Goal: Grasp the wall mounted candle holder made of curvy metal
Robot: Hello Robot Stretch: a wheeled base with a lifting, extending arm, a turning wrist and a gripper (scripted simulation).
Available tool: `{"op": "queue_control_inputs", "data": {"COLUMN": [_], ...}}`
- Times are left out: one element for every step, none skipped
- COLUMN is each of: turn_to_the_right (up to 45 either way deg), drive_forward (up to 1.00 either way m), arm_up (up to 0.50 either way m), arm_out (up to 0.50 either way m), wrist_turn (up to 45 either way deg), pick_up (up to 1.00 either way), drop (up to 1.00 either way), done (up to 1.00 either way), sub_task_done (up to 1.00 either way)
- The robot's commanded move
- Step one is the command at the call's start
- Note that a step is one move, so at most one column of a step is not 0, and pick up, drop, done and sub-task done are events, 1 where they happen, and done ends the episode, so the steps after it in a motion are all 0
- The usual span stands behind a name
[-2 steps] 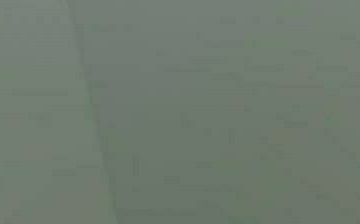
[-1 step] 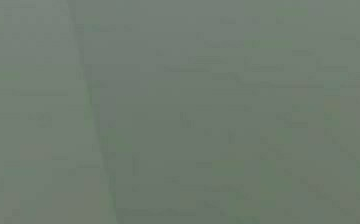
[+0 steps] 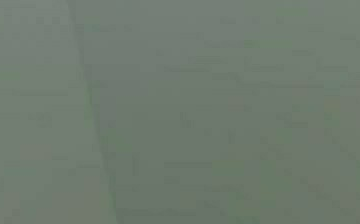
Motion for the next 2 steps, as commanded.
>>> {"op": "queue_control_inputs", "data": {"turn_to_the_right": [0.0, 0.0], "drive_forward": [0.0, 0.0], "arm_up": [0.0, 0.0], "arm_out": [0.0, 0.0], "wrist_turn": [45.0, 45.0], "pick_up": [0.0, 0.0], "drop": [0.0, 0.0], "done": [0.0, 0.0], "sub_task_done": [0.0, 0.0]}}
